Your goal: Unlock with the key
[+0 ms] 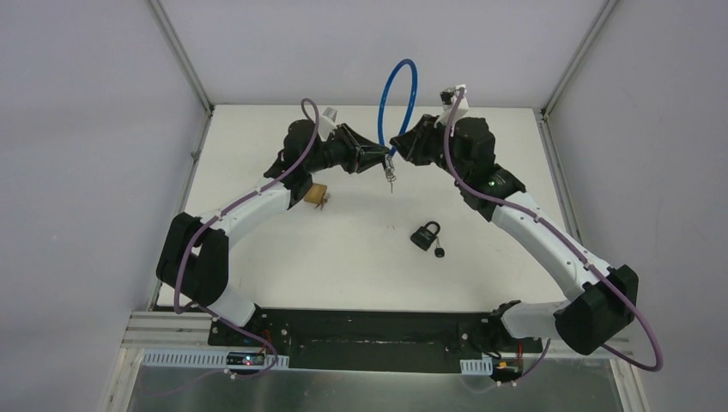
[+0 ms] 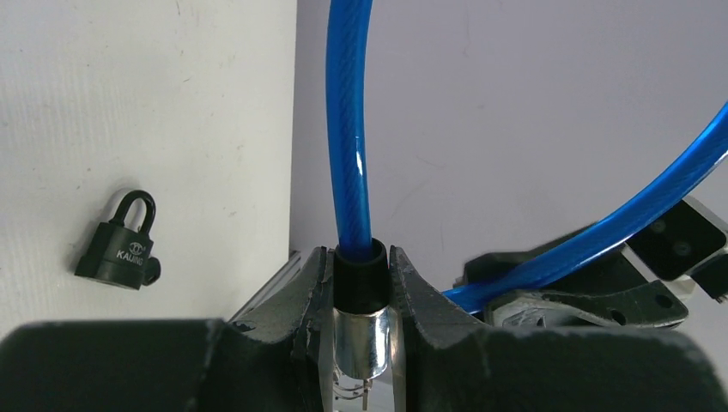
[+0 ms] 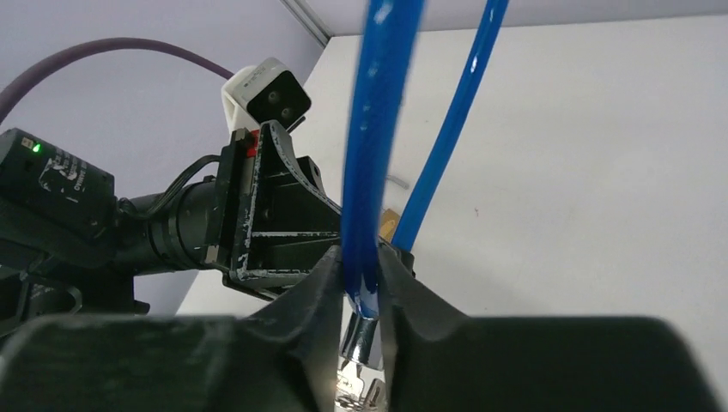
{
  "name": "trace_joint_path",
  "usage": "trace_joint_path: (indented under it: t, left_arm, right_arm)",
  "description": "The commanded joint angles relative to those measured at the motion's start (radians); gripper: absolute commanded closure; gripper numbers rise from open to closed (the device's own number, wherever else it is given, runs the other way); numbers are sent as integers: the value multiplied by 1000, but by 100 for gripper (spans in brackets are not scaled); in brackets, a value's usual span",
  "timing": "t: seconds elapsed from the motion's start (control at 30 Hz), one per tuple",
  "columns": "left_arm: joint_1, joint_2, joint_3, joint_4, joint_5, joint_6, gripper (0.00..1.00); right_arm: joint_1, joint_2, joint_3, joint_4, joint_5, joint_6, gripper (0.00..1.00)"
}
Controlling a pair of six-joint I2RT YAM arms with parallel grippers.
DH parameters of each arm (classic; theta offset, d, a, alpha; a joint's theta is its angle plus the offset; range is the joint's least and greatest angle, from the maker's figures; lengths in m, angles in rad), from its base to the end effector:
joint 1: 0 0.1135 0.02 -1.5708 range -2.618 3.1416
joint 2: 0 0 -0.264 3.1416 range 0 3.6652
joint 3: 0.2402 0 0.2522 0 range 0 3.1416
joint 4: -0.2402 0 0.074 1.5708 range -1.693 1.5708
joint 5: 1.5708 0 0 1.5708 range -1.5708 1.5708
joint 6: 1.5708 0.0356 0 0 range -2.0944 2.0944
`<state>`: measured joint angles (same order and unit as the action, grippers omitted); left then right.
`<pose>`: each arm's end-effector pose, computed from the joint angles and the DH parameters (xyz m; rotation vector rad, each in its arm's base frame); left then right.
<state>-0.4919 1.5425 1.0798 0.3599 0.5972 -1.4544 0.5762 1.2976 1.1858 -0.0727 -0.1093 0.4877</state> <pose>0.3091 -0.1883 0.3111 -0.4347 2.0357 -1.8431 0.2548 0.1702 0.3799 -0.1644 1.8293 0.8595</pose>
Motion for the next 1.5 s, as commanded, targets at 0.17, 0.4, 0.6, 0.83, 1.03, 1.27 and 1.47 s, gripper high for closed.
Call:
trace_joint_path:
  t: [0.17,0.4,0.6,0.83,1.03,1.27,1.47]
  left_arm:
    - [-7,-67,9,-222,-80,126,100]
    - [-4,-59,31,-543,-171,437,100]
    - [16,-118,107,-873,-390,746,100]
    - [44,-106,222,-1203,-707,979,100]
    - [46,-25,274,-1227,-683,996,100]
    - [34,142,386,-1166,-557,942,100]
    - [-3,274,485,-1100,-533,887,100]
  right_arm:
    - [8,-37,18,118,-3,-132,100]
    - [6,-75,-3,56,38,-153,100]
    - [-40,-100,-78,-31,-8,-69,100]
    - [-145,-50,-179,-61,-107,89,100]
    - [-229,80,-132,-174,-115,-34,100]
    - [-333,285,39,-420,17,-211,100]
    - [-429,378,66,-433,119,-213,100]
